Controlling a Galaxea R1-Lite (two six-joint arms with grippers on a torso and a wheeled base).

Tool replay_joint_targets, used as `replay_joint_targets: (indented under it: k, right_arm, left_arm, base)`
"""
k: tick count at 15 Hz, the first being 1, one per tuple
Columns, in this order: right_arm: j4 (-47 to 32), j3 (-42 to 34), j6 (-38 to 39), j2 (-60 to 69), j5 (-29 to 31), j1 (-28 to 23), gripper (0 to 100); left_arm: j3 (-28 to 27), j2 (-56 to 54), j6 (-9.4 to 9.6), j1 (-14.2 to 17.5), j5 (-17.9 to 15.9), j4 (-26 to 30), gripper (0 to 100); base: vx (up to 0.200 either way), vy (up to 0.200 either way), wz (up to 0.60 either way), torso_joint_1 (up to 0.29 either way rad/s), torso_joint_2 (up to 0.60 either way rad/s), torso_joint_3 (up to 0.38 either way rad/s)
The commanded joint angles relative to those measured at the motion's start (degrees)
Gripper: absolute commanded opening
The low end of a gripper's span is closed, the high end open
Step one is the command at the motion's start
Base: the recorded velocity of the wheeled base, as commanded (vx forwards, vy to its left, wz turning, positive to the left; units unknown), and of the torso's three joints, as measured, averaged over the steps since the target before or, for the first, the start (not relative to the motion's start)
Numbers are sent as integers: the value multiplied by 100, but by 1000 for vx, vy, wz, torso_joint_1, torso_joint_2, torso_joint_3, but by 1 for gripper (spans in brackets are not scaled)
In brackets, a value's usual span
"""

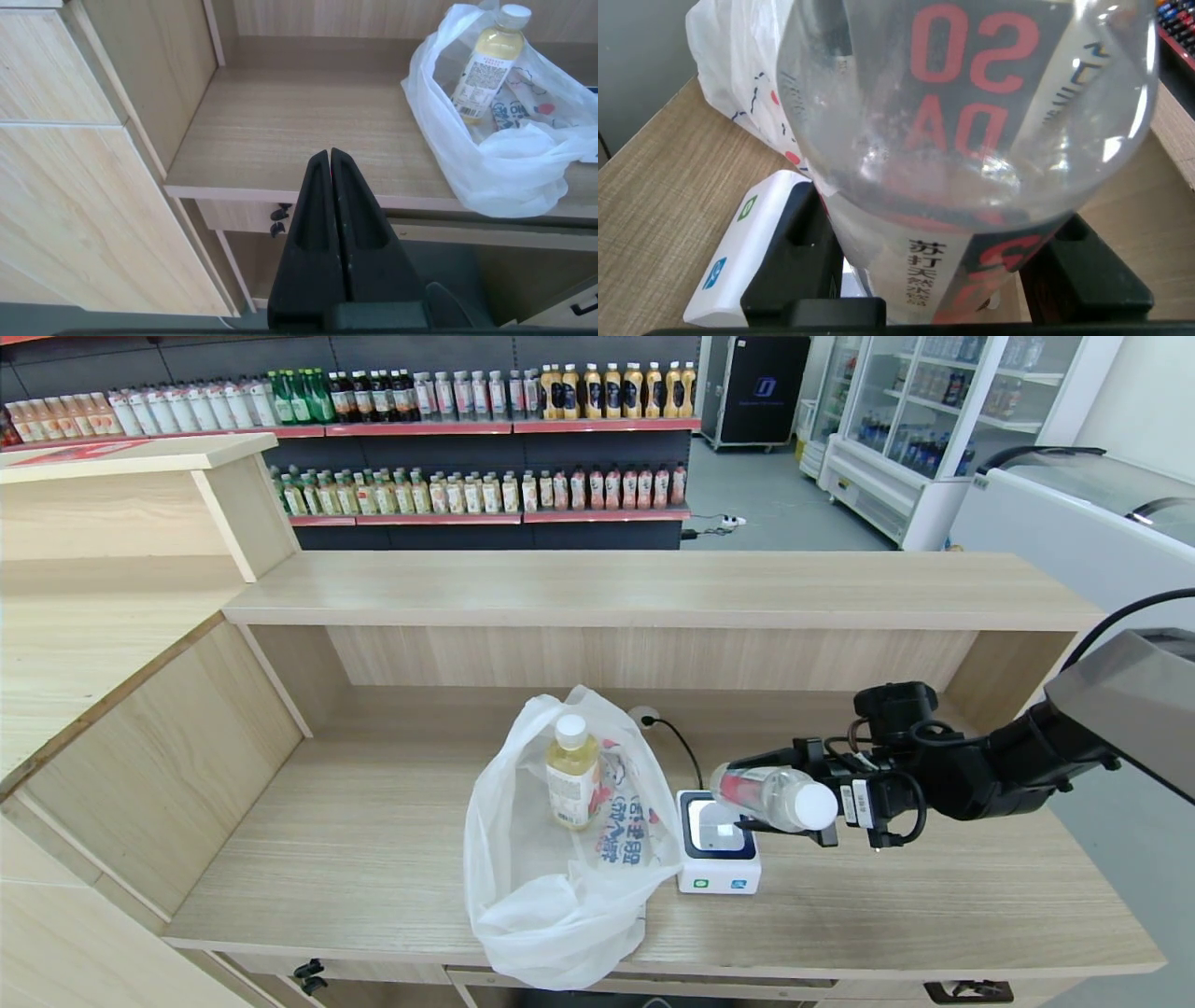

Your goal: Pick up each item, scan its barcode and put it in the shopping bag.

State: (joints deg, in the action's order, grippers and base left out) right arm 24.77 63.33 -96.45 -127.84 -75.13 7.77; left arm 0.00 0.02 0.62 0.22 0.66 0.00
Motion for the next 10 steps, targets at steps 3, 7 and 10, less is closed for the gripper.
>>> replay_joint_targets:
  k: [3,7,10]
  right_arm:
    - [1,83,4,-65,7,6,0]
    - [1,92,4,-74,-2,6,0]
    - [1,171,4,-109,-37,14,0]
  left_arm:
    - [0,-2,-1,4,4,0,0]
    - [0,-2,-1,4,4,0,0]
    - [0,-2,-1,4,4,0,0]
  base:
    - [0,0,0,0,0,0]
    - [0,0,0,0,0,0]
    - [0,0,0,0,0,0]
